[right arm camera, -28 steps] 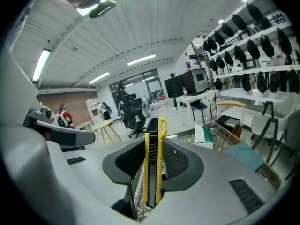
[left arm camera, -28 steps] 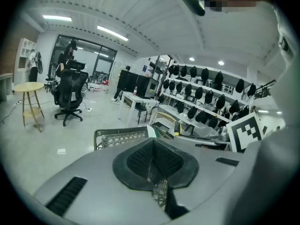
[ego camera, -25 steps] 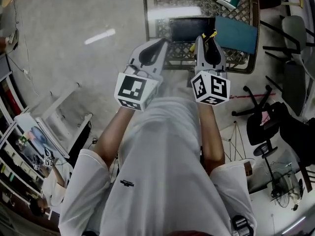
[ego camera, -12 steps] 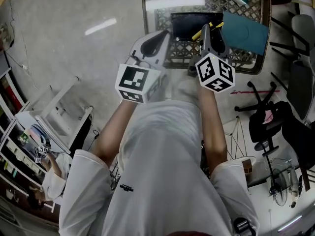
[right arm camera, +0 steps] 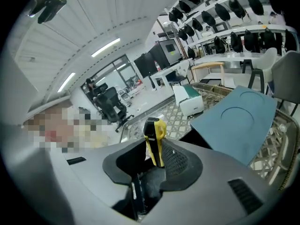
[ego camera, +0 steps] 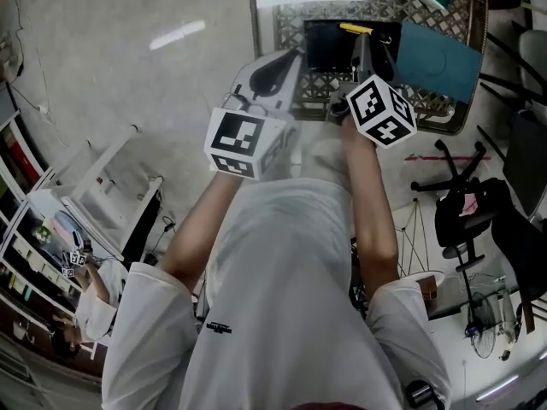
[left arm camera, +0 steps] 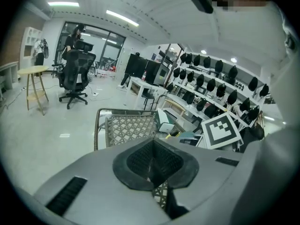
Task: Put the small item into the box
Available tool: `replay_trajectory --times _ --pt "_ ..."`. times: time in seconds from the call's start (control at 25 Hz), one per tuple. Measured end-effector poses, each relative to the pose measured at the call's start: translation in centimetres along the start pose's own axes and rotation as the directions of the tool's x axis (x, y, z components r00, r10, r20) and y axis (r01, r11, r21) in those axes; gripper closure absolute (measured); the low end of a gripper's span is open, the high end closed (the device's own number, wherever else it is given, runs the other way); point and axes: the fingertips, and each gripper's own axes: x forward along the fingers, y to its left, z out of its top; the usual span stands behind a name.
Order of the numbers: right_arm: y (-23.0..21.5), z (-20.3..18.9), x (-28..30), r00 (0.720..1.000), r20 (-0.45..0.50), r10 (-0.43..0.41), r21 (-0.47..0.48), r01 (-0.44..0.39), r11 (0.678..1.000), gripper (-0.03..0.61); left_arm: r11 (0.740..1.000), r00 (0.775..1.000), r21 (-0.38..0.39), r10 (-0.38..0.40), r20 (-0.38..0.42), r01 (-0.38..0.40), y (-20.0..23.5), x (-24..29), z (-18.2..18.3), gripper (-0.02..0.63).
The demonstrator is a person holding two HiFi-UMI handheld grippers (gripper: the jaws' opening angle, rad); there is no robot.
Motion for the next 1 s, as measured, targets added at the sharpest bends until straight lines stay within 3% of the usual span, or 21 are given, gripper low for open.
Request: replay_trajectory --times 0.08,0.4,0.48,0.68,1.0 --pt "-0.1 -0.1 0.4 1.0 -0.011 -0.006 0.015 0.007 1.0 0.512 1.0 1.0 -0.003 0.001 -0.006 -0.001 0.2 0.2 -0.3 0.612" --pt "-1.6 -1.7 1.5 0.996 -0.061 -0.063 0.066 0.067 0.996 0.517 1.0 1.0 -0.003 -0.005 -0.029 0.005 0.2 1.0 -1.6 0.612" --pt "-2.4 -2.4 1.5 0.992 -0.078 -0.095 0.083 0.101 0.991 0.581 1.0 1.0 -0.005 -0.005 -0.031 0.005 0.2 1.0 -1.8 0.612" --pt "-3.4 -2.9 1.6 0.986 -0.109 -0.128 0.087 0.137 0.987 0.581 1.0 1.0 -0.009 -0.002 -0.029 0.001 0.2 1.0 -2.1 0.612" --pt "-3.8 -3.0 1.1 0.986 -0.124 -0.113 0.071 0.122 0.99 0.581 1.0 1.0 -0.006 -0.002 -0.03 0.002 -0.5 0.8 -2.5 0.612"
